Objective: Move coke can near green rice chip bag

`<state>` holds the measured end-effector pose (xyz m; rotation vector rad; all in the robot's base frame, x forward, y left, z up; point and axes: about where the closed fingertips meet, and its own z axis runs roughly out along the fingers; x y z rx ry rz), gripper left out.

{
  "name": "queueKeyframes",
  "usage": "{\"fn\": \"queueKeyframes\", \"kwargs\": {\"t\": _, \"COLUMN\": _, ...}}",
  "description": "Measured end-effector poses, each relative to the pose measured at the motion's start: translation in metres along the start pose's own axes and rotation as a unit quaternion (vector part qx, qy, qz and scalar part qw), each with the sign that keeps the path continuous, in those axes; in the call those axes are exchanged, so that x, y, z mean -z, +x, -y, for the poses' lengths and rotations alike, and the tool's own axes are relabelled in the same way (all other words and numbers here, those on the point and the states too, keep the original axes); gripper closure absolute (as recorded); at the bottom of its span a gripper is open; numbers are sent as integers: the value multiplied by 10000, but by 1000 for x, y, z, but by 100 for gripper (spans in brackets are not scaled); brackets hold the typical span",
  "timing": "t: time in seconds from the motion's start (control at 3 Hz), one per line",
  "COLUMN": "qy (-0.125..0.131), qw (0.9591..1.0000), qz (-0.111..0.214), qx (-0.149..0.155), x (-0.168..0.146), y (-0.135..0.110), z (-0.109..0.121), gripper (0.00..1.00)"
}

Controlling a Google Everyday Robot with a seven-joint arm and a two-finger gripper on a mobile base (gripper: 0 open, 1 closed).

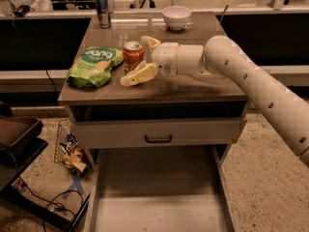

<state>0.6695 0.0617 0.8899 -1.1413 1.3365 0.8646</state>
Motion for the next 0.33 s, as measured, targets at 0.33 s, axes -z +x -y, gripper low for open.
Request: {"fn": "queueKeyframes", "kwargs": {"t": 0.33, "qy": -1, "qw": 10000, "qz": 0, "qx": 0, "x": 0, "y": 0, "z": 0, "gripper": 0}}
